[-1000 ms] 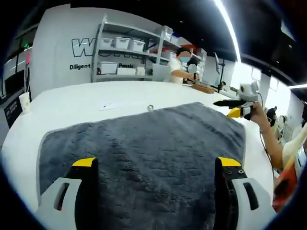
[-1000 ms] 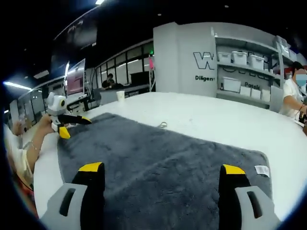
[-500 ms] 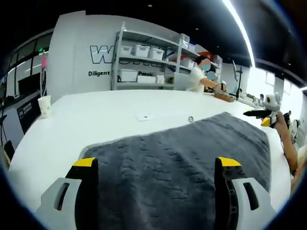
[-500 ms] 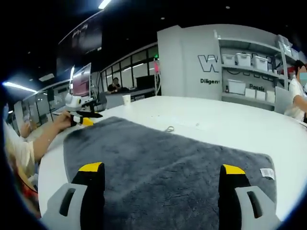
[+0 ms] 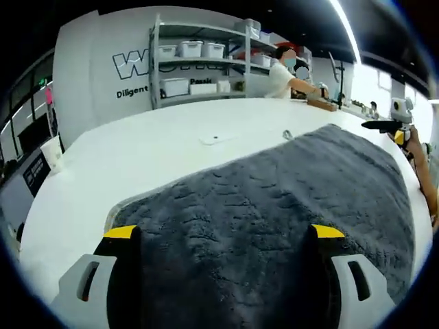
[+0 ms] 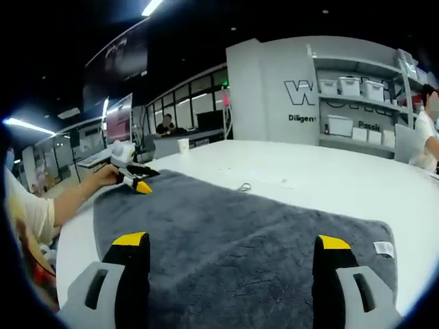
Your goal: Open the folded towel by lifting each exposed corner and separating the folded layers until the towel lies flat within the target outline without major curled edges
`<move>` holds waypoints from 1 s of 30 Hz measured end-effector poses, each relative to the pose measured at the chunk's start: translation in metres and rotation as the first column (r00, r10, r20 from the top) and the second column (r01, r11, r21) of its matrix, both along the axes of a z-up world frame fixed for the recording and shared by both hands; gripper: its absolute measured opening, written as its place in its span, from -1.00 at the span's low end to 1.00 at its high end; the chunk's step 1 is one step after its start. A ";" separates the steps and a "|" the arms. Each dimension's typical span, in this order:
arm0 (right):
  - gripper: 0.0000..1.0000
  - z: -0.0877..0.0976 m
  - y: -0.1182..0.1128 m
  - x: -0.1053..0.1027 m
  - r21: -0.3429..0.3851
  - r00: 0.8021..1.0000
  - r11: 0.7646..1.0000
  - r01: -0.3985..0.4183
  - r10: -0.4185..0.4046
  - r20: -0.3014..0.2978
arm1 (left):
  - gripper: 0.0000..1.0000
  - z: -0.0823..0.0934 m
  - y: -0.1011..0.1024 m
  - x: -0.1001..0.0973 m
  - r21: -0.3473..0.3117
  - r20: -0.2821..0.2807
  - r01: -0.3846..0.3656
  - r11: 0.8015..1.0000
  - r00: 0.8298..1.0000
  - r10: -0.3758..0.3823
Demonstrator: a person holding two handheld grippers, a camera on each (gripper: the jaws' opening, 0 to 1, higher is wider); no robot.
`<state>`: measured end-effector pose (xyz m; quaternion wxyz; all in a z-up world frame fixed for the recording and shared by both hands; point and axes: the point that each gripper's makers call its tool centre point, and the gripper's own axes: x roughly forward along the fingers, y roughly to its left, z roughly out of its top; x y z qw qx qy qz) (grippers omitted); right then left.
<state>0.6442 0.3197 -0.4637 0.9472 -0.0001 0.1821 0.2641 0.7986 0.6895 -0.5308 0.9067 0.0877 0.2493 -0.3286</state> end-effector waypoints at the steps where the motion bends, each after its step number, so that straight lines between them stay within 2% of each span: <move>1: 0.99 0.000 -0.001 0.001 0.001 1.000 1.000 0.006 -0.006 -0.002 | 0.98 0.001 0.001 0.001 -0.009 0.002 -0.004 1.000 1.000 0.004; 15: 0.99 0.000 0.001 -0.002 0.007 1.000 1.000 -0.006 0.006 -0.006 | 0.95 0.001 0.019 0.005 -0.007 0.016 -0.027 1.000 1.000 0.027; 22: 0.99 0.002 -0.002 -0.004 0.017 1.000 1.000 -0.009 0.009 0.001 | 0.93 0.001 0.027 0.006 -0.001 0.009 -0.038 0.999 0.999 0.038; 26: 0.99 0.004 -0.006 -0.004 0.026 1.000 1.000 -0.007 0.007 0.006 | 0.96 0.004 0.025 -0.002 0.000 -0.016 -0.044 0.999 0.999 0.044; 27: 0.99 0.004 -0.008 -0.004 0.029 1.000 1.000 -0.004 0.004 0.007 | 0.99 0.008 0.023 -0.003 -0.017 -0.018 -0.048 0.999 0.999 0.048; 28: 0.99 0.005 -0.009 -0.004 0.031 1.000 1.000 -0.001 0.001 0.008 | 0.99 0.020 0.021 -0.001 -0.066 0.025 -0.061 0.996 0.998 0.063; 30: 0.99 0.005 -0.011 -0.004 0.033 1.000 0.999 0.005 -0.005 0.009 | 0.99 0.035 0.019 -0.006 -0.127 0.029 -0.087 0.988 0.995 0.092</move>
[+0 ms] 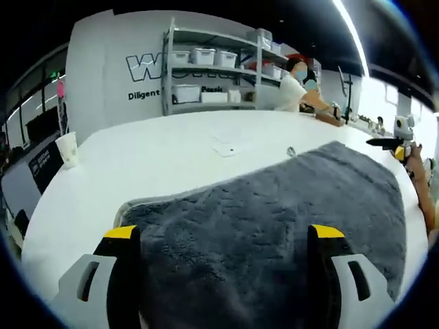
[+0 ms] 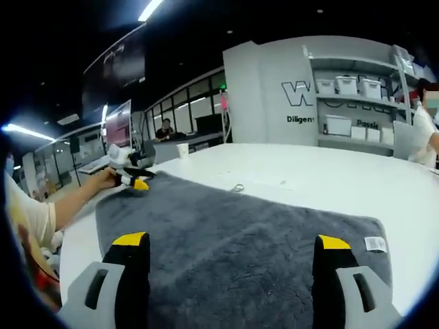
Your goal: Open the folded towel by lifting each exposed corner and separating the folded layers until the towel lies flat within the target outline without major curled edges
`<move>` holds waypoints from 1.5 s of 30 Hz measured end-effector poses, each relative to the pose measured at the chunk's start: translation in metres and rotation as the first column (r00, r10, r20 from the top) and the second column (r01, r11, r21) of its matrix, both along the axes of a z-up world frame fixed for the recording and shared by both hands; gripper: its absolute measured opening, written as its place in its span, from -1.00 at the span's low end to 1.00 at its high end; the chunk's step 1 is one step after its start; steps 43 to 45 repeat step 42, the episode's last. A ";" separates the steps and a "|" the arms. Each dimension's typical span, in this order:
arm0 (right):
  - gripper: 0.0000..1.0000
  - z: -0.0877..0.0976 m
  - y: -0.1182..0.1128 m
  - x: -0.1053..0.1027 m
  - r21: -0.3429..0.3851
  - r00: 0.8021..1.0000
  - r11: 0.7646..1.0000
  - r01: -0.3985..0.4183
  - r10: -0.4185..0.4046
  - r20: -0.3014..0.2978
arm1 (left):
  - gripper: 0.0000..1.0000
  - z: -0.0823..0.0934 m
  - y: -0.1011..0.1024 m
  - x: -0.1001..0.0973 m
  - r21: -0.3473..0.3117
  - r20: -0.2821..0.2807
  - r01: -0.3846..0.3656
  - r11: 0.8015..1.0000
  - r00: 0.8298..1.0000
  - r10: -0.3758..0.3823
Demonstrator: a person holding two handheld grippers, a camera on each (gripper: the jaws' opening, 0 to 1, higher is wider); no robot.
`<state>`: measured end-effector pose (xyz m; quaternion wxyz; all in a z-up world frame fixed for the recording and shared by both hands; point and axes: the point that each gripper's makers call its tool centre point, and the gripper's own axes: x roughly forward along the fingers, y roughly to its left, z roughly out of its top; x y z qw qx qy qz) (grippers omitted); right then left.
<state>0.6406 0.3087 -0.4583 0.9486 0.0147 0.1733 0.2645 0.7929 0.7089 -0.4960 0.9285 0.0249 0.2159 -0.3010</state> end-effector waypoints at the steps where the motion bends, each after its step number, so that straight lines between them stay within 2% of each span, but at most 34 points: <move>1: 0.99 0.000 -0.001 0.000 0.002 1.000 1.000 0.002 -0.002 0.001 | 0.99 0.005 -0.001 -0.005 -0.013 -0.006 0.002 1.000 1.000 -0.002; 6: 0.99 0.002 0.000 -0.001 0.012 1.000 1.000 -0.007 0.007 -0.001 | 0.99 0.026 -0.010 -0.027 -0.061 0.003 0.010 0.998 1.000 -0.010; 10: 0.99 -0.001 -0.003 -0.001 -0.039 1.000 0.999 0.006 -0.006 -0.008 | 0.99 0.043 -0.021 -0.058 -0.116 0.032 0.027 0.993 0.999 -0.024; 15: 0.99 -0.006 -0.001 -0.006 -0.057 0.999 0.998 -0.001 -0.001 -0.037 | 0.99 0.043 -0.024 -0.092 -0.106 -0.006 0.029 0.994 1.000 -0.030; 18: 0.99 -0.006 0.003 -0.012 -0.080 0.998 0.996 -0.025 0.021 -0.059 | 0.99 0.050 -0.022 -0.110 -0.137 0.018 0.015 0.990 1.000 -0.012; 20: 0.99 -0.003 0.004 -0.016 -0.083 0.998 0.996 -0.028 0.023 -0.060 | 0.99 0.048 -0.017 -0.122 -0.093 0.026 0.003 0.996 1.000 0.000; 22: 0.99 -0.003 0.001 -0.024 -0.135 0.997 0.990 -0.033 0.023 -0.076 | 0.99 0.046 -0.011 -0.133 -0.055 0.021 -0.014 0.998 1.000 0.015; 24: 0.99 -0.005 0.001 -0.036 -0.204 0.995 0.977 -0.055 0.038 -0.087 | 0.99 0.048 -0.007 -0.148 -0.060 0.016 -0.025 0.998 1.000 0.026; 25: 0.99 -0.003 0.004 -0.040 -0.204 0.997 0.977 -0.054 0.041 -0.066 | 0.99 0.050 -0.006 -0.153 -0.070 0.015 -0.027 0.997 0.999 0.028; 27: 0.99 -0.006 0.001 -0.047 -0.192 0.997 0.980 -0.057 0.044 -0.070 | 0.99 0.052 0.001 -0.162 -0.071 0.003 -0.030 0.997 1.000 0.030; 28: 0.98 -0.010 -0.001 -0.053 -0.194 0.996 0.979 -0.056 0.040 -0.084 | 0.99 0.053 0.005 -0.167 -0.057 0.002 -0.035 0.998 0.999 0.036; 30: 0.99 -0.016 -0.013 -0.061 -0.248 0.995 0.969 -0.017 -0.007 -0.095 | 0.99 0.053 0.011 -0.173 -0.027 0.006 -0.043 0.999 0.999 0.044; 32: 0.98 -0.019 -0.021 -0.074 -0.289 0.994 0.957 0.011 -0.042 -0.100 | 0.98 0.051 0.018 -0.189 0.017 -0.001 -0.047 0.999 0.999 0.047; 33: 0.98 -0.021 -0.023 -0.082 -0.307 0.990 0.952 -0.004 -0.040 -0.138 | 0.98 0.050 0.018 -0.193 0.023 -0.002 -0.046 0.999 0.999 0.047; 36: 0.98 0.003 -0.027 -0.079 -0.291 0.994 0.954 0.075 -0.095 -0.055 | 0.97 0.043 0.015 -0.210 0.034 -0.018 -0.024 0.999 1.000 0.025; 37: 0.98 0.009 -0.030 -0.086 -0.281 0.995 0.956 0.078 -0.094 -0.044 | 0.97 0.040 0.013 -0.215 0.032 -0.032 -0.006 0.999 0.999 0.007; 41: 0.98 0.012 -0.035 -0.100 -0.300 0.992 0.950 0.088 -0.110 -0.057 | 0.97 0.038 0.012 -0.223 0.006 -0.039 0.010 1.000 0.999 -0.010; 45: 0.98 0.014 -0.035 -0.099 -0.307 0.992 0.947 0.096 -0.117 -0.050 | 0.96 0.039 0.014 -0.223 -0.004 -0.039 0.004 1.000 0.999 -0.004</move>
